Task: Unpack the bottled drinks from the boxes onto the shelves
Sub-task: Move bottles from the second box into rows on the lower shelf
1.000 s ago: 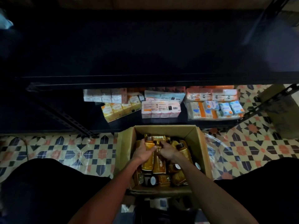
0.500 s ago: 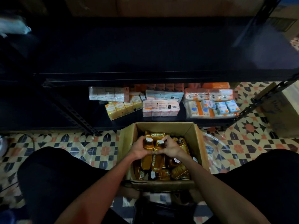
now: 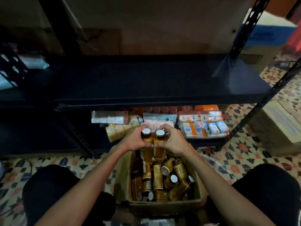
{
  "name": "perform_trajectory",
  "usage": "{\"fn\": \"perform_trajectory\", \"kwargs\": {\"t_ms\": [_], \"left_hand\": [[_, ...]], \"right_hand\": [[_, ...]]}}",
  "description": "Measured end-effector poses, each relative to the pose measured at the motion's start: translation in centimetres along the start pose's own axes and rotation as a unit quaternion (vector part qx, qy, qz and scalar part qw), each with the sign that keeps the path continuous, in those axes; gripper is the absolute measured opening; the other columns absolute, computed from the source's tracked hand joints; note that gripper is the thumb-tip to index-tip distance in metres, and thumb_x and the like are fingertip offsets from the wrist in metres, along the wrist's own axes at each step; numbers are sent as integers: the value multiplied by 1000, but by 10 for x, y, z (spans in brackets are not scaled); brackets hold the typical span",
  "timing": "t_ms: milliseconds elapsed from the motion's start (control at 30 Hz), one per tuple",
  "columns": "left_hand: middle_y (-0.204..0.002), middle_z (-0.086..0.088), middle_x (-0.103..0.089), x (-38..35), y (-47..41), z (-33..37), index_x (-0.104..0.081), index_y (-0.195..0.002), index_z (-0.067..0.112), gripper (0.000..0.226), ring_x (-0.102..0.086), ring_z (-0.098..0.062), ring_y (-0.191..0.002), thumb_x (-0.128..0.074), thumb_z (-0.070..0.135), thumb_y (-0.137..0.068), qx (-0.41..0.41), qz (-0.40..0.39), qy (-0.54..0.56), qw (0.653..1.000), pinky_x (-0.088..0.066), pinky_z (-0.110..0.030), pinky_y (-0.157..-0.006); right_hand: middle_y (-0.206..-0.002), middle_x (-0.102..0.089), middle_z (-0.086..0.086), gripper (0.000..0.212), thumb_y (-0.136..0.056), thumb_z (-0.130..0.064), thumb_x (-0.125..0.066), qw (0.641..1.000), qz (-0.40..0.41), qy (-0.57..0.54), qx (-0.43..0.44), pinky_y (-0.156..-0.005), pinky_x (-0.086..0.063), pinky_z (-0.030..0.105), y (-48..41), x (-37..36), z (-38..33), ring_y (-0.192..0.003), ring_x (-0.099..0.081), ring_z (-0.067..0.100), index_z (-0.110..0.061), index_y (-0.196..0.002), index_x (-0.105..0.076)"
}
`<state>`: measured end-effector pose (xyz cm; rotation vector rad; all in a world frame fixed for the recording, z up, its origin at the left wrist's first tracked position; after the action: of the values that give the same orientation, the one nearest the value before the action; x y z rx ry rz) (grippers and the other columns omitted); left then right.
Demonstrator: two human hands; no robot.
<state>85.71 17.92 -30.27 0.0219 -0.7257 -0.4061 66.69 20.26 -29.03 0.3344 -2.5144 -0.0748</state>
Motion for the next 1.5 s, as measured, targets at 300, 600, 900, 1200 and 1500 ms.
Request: {"fn": "perform_trajectory", "kwargs": {"t_ms": [300,600,900,1200,1500], "left_hand": [[-96,15,-68,131,-4,121,-55,-108,39,66,-65,0,-90,-86,61,-55,-118,126,-42,984,-56,-31,-81],[-107,16,-67,198,-23,167,-52,-119,42,71,-63,-6,-104,-85,59,-59,-158,213,-60,962,-54,-37,-92],[-111,7,-66,201,-60,149,-48,-122,37,67,-62,-17,-107,-87,45,-68,-66,228,-62,969,-52,-35,-91],[-148,3,-49,240,-59,173,-48,-142,38,65,-46,-15,-136,-64,4,-89,-98,92,-118,984,-42,-40,-112],[-134,-4,-61,250,-70,192,-60,-133,22,51,-59,-20,-119,-74,41,-87,-38,111,-257,959,-49,-33,-98]], "right_hand": [[-97,-71,-9,55,-64,-50,-92,978,119,0,170,-76,-57,25,-14,97,-127,-88,-67,7,-31,-106,-63],[-101,-71,-15,60,-63,-39,-93,960,206,-14,188,-76,-50,10,-57,145,-193,-91,-65,-5,-30,-118,-68],[-106,-67,-15,66,-69,-26,-92,971,191,-55,130,-95,-54,27,-101,127,-190,-102,-64,3,-26,-127,-61],[-151,-47,-5,56,-96,-9,-63,981,84,70,161,-112,-34,29,-105,150,-199,-141,-40,16,-38,-143,-51],[-135,-56,-3,50,-99,6,-50,970,58,167,169,-102,-33,17,-109,161,-209,-127,-50,13,-25,-136,-63]]}}
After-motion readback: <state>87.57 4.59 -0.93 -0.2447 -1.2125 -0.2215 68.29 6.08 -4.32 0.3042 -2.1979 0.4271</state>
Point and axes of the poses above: each hand's wrist, its own y-axis away from the middle knuckle, its own x-axis out of the back of the hand, z = x × y, the point moved 4 cm from there along -y, towards the middle knuckle
